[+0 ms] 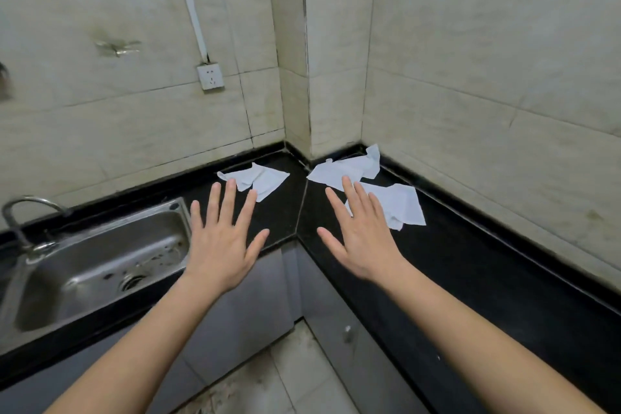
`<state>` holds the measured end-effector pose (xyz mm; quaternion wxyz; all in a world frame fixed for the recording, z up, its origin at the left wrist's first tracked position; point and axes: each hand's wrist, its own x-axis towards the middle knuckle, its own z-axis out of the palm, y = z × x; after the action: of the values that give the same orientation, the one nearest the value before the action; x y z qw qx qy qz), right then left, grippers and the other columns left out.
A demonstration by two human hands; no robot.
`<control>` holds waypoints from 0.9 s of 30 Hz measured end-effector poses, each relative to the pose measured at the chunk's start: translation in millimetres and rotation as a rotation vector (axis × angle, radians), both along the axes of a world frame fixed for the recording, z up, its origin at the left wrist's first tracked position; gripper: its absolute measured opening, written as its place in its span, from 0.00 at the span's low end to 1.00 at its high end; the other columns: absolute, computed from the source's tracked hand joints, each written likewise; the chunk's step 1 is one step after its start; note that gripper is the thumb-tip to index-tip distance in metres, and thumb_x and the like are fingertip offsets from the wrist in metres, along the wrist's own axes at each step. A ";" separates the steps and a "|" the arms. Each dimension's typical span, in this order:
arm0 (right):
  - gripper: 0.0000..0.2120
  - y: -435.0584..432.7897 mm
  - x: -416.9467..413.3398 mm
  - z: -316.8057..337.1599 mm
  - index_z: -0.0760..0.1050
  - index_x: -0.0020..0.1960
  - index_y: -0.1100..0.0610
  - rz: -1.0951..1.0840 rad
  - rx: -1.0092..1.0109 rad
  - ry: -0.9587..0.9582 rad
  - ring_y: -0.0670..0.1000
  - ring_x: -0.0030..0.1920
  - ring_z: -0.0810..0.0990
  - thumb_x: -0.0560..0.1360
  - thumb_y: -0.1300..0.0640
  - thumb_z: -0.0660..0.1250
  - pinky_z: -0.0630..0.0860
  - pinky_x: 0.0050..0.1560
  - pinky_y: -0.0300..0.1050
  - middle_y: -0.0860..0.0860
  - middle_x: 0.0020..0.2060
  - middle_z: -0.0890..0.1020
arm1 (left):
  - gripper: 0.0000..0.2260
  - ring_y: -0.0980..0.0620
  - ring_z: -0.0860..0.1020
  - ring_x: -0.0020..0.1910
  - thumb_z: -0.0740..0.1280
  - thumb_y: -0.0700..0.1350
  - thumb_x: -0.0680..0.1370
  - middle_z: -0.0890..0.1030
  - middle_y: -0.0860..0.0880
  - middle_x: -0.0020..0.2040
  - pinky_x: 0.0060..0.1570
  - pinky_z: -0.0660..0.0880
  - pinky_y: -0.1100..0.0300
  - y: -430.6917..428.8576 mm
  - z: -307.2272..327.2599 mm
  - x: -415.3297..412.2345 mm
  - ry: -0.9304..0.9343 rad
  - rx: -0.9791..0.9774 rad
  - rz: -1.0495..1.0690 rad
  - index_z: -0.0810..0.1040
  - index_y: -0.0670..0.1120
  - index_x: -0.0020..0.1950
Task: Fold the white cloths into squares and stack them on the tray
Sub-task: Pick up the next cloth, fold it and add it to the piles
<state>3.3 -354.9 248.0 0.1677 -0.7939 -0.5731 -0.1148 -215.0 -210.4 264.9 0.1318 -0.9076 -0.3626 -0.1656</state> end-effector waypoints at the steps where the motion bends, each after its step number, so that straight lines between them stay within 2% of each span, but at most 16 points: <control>1: 0.34 23.5 9.2 4.3 0.53 0.81 0.53 0.011 -0.003 -0.002 0.61 0.80 0.49 0.81 0.37 0.52 0.51 0.78 0.59 0.59 0.80 0.49 | 0.33 0.37 0.53 0.78 0.50 0.63 0.79 0.55 0.39 0.80 0.70 0.58 0.32 22.0 5.8 7.5 0.002 0.005 0.012 0.61 0.47 0.79; 5: 0.34 101.7 31.0 17.1 0.51 0.81 0.53 0.031 -0.007 -0.013 0.61 0.80 0.49 0.81 0.39 0.53 0.51 0.78 0.59 0.58 0.81 0.48 | 0.32 0.36 0.55 0.78 0.51 0.63 0.78 0.56 0.38 0.79 0.69 0.58 0.31 85.6 18.5 21.4 -0.030 0.001 0.044 0.62 0.47 0.78; 11: 0.33 214.7 34.3 6.2 0.49 0.81 0.53 0.085 -0.087 -0.023 0.60 0.80 0.46 0.82 0.40 0.54 0.48 0.78 0.58 0.58 0.81 0.46 | 0.33 0.36 0.55 0.78 0.50 0.63 0.79 0.58 0.38 0.79 0.69 0.60 0.31 189.6 -1.2 17.1 -0.024 -0.062 0.098 0.62 0.47 0.79; 18: 0.34 347.5 50.1 -20.8 0.46 0.82 0.52 0.008 -0.176 -0.056 0.59 0.80 0.46 0.82 0.41 0.54 0.47 0.79 0.58 0.57 0.81 0.44 | 0.32 0.37 0.56 0.78 0.49 0.63 0.79 0.58 0.39 0.79 0.70 0.59 0.32 337.5 -33.7 21.8 0.094 -0.119 0.063 0.61 0.48 0.79; 23: 0.34 415.2 67.4 -30.5 0.45 0.82 0.52 -0.079 -0.232 -0.023 0.58 0.80 0.45 0.82 0.42 0.54 0.47 0.79 0.58 0.57 0.81 0.44 | 0.32 0.35 0.60 0.76 0.51 0.61 0.78 0.61 0.37 0.78 0.67 0.61 0.32 426.8 -42.9 46.0 0.145 -0.156 0.008 0.64 0.46 0.77; 27: 0.34 449.7 88.6 -55.1 0.45 0.81 0.52 -0.107 -0.322 0.003 0.59 0.80 0.48 0.82 0.43 0.55 0.51 0.78 0.57 0.58 0.81 0.44 | 0.31 0.36 0.55 0.78 0.58 0.60 0.80 0.56 0.38 0.79 0.69 0.61 0.33 473.7 -75.1 76.0 0.161 -0.237 -0.025 0.61 0.46 0.79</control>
<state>91.9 94.8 192.8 0.0327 -0.8400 -0.5408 -0.0289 -139.0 263.3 189.8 0.0501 -0.9317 -0.3564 -0.0499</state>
